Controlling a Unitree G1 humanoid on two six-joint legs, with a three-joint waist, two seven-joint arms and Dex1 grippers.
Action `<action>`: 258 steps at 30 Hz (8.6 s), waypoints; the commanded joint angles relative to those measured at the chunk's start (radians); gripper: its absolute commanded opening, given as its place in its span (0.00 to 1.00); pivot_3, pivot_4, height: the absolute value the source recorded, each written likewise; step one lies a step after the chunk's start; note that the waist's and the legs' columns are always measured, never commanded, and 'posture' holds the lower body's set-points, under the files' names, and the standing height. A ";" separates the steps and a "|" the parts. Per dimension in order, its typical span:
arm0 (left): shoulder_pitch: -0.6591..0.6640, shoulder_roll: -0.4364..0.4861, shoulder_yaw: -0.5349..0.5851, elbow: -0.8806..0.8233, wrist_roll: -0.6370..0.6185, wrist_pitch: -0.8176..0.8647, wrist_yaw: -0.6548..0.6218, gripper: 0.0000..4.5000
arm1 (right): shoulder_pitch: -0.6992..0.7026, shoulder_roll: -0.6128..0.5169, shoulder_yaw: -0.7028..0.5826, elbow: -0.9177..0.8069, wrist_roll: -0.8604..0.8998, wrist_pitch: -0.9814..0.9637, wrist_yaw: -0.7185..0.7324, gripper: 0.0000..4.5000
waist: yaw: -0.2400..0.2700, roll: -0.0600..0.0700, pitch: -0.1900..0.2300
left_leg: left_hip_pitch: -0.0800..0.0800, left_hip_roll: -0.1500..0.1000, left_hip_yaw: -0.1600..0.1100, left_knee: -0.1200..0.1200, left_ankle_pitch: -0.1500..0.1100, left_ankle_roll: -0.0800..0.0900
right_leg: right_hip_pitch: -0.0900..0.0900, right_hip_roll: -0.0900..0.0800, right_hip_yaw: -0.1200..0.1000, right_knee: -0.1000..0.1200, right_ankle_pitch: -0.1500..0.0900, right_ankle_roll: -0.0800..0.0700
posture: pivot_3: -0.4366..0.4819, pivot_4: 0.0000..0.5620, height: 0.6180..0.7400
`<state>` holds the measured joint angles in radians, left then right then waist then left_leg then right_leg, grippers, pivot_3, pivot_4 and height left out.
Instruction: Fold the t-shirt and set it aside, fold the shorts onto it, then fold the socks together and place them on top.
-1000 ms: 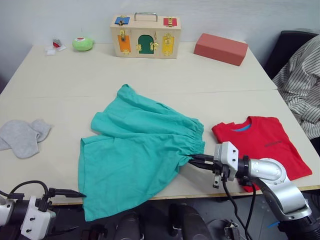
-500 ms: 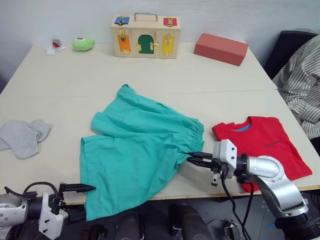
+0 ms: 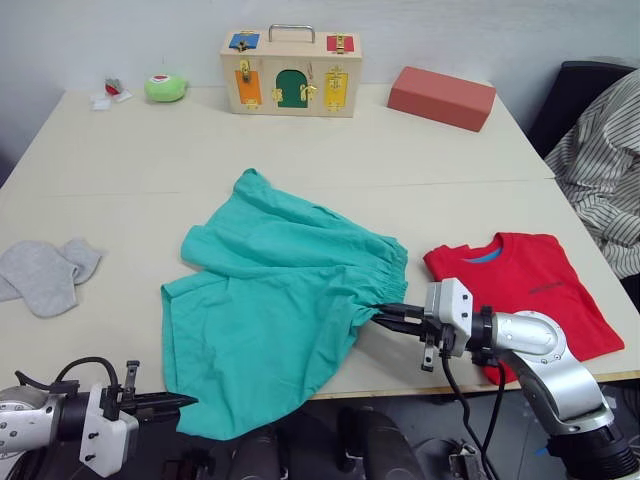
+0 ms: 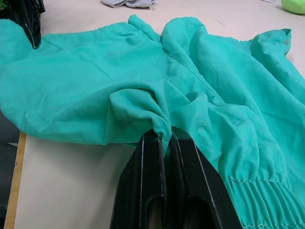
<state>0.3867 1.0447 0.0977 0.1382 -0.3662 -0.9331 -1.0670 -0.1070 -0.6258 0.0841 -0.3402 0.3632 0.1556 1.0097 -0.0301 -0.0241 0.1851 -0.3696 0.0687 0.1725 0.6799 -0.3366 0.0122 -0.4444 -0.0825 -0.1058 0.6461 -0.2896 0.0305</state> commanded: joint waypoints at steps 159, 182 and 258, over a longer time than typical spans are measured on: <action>-0.477 -0.220 0.091 -0.367 -0.260 1.310 0.044 0.00 | -0.183 0.317 0.119 0.005 0.030 0.181 -0.432 0.56 | 0.000 -0.003 0.001 | 0.000 0.002 -0.004 -0.003 0.008 -0.019 | -0.003 0.005 -0.001 0.007 -0.004 -0.008 | 0.48 0.27 1.00; -0.697 -0.593 -0.072 0.105 0.202 0.996 0.463 0.00 | -0.066 0.389 0.105 0.261 -0.236 -0.065 -0.538 0.01 | 0.006 -0.005 -0.001 | 0.002 0.002 -0.005 0.001 0.010 -0.017 | -0.001 0.004 -0.001 0.011 -0.003 -0.007 | 0.48 0.27 1.00; -0.831 -0.597 -0.198 0.298 0.140 0.774 -0.095 0.00 | 0.174 0.314 -0.147 -0.132 0.969 0.608 -1.229 0.70 | 0.026 -0.003 0.000 | -0.001 -0.015 -0.050 -0.025 0.030 -0.009 | 0.020 -0.012 -0.040 -0.009 -0.003 -0.002 | 0.48 0.27 1.00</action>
<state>-0.4405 0.4462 -0.1038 0.4091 -0.2334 -0.1475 -1.1580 0.0723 -0.3262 -0.1021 -0.4815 1.3509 0.7467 -0.2402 -0.0041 -0.0272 0.1846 -0.3709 0.0541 0.1229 0.6538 -0.3060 0.0025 -0.4246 -0.0944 -0.1454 0.6371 -0.2922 0.0287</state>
